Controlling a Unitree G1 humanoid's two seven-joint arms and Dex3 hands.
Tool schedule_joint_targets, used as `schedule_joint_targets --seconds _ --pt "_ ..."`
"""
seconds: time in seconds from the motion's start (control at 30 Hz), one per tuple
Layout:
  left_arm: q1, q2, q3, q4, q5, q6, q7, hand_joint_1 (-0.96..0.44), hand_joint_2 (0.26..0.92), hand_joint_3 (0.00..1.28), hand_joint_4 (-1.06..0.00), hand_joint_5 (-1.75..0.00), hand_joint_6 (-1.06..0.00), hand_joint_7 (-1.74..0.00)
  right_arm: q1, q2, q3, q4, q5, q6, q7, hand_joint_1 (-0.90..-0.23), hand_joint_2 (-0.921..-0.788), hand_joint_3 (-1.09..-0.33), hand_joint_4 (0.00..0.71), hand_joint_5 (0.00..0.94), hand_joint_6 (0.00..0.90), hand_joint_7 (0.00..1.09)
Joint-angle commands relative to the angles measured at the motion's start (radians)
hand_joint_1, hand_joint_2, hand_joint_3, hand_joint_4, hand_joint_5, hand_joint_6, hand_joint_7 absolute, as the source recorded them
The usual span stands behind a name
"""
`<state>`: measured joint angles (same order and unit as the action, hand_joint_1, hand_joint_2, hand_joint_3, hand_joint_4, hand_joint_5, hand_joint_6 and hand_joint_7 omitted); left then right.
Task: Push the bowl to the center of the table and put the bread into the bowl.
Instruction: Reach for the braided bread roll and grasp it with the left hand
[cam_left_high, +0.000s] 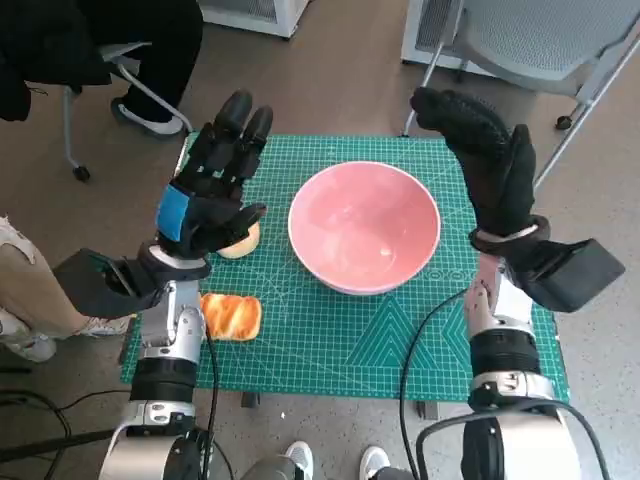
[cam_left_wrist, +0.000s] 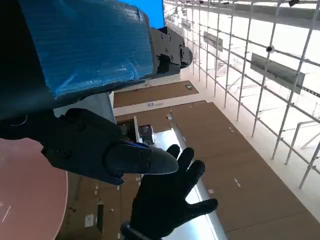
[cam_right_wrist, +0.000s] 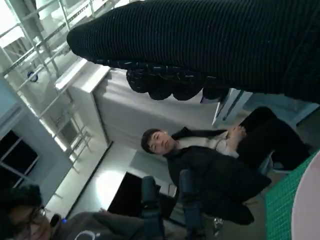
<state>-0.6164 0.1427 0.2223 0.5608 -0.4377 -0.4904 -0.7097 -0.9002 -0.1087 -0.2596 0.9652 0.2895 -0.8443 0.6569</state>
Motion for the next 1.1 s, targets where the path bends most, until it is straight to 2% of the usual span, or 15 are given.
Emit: schedule_joint_targets --seconds 0.03,0.27,0.47,0.53,0.57,0.6,0.7,0.73,0.77,0.83,0.93,1.1 --pt "0.011 -0.001 0.001 -0.021 -0.009 0.007 -0.005 -0.54 0.921 0.19 -0.03 0.00 -0.16 -0.05 0.026 -0.005 0.005 0.013 -0.005 0.016 -0.018 -0.704 -0.921 -0.745 0.160 0.009 0.227 0.12" --pt "0.028 0.010 -0.001 -0.053 0.003 0.007 0.006 -0.54 0.921 0.19 -0.03 0.00 -0.16 -0.05 0.025 -0.004 0.010 0.020 -0.006 0.019 -0.029 -0.693 -0.921 -0.747 0.157 0.006 0.223 0.12" --pt "0.109 0.064 -0.015 -0.219 0.067 0.030 0.056 -0.54 0.914 0.15 -0.03 0.00 -0.16 -0.05 0.027 0.001 0.015 0.018 -0.007 0.016 -0.036 -0.690 -0.921 -0.748 0.157 0.005 0.220 0.13" --pt "0.159 0.116 -0.024 -0.315 0.125 0.050 0.071 -0.56 0.902 0.09 -0.03 0.00 -0.14 -0.05 0.029 0.001 0.017 0.015 -0.007 0.016 -0.037 -0.689 -0.921 -0.748 0.157 0.005 0.219 0.13" --pt "0.200 0.189 -0.028 -0.397 0.169 0.094 0.051 -0.56 0.898 0.08 -0.03 0.00 -0.14 -0.05 0.030 0.000 0.018 0.013 -0.009 0.015 -0.039 -0.689 -0.921 -0.748 0.157 0.005 0.218 0.13" --pt "0.229 0.240 -0.031 -0.457 0.201 0.129 0.037 -0.56 0.861 0.05 -0.02 0.00 -0.11 -0.03 0.031 0.000 0.019 0.012 -0.011 0.015 -0.041 -0.689 -0.921 -0.748 0.157 0.004 0.218 0.13" --pt "0.324 0.488 -0.017 -0.702 0.298 0.359 -0.072 -0.53 0.778 0.02 0.00 0.00 -0.07 -0.01 0.034 -0.002 0.020 0.006 -0.012 0.015 -0.042 -0.690 -0.921 -0.749 0.157 0.004 0.216 0.14" --pt "0.344 0.549 -0.010 -0.764 0.316 0.429 -0.099 -0.46 0.734 0.02 0.00 0.00 -0.06 -0.01 0.034 -0.003 0.020 0.005 -0.011 0.016 -0.041 -0.691 -0.921 -0.749 0.157 0.004 0.215 0.14" --pt "0.375 0.593 0.012 -0.806 0.329 0.448 -0.122 -0.44 0.718 0.02 0.00 0.00 -0.06 -0.01 0.035 -0.004 0.020 0.002 -0.009 0.019 -0.040 -0.692 -0.921 -0.749 0.157 0.004 0.214 0.14" --pt "0.420 0.628 0.049 -0.849 0.347 0.443 -0.134 -0.32 0.668 0.01 0.00 0.00 -0.09 -0.03 0.036 -0.005 0.019 -0.003 -0.006 0.024 -0.037 -0.693 -0.921 -0.751 0.156 0.003 0.211 0.14" --pt "0.464 0.635 0.083 -0.897 0.374 0.439 -0.110 -0.23 0.646 0.00 0.00 0.00 -0.13 -0.04 0.037 -0.004 0.018 -0.009 -0.001 0.031 -0.034 -0.693 -0.921 -0.753 0.156 0.003 0.208 0.14" --pt "0.540 0.643 0.114 -1.010 0.453 0.495 -0.059 -0.20 0.639 0.00 0.00 0.00 -0.16 -0.06 0.034 0.000 0.016 -0.007 0.007 0.040 -0.028 -0.693 -0.921 -0.754 0.156 0.002 0.205 0.15"
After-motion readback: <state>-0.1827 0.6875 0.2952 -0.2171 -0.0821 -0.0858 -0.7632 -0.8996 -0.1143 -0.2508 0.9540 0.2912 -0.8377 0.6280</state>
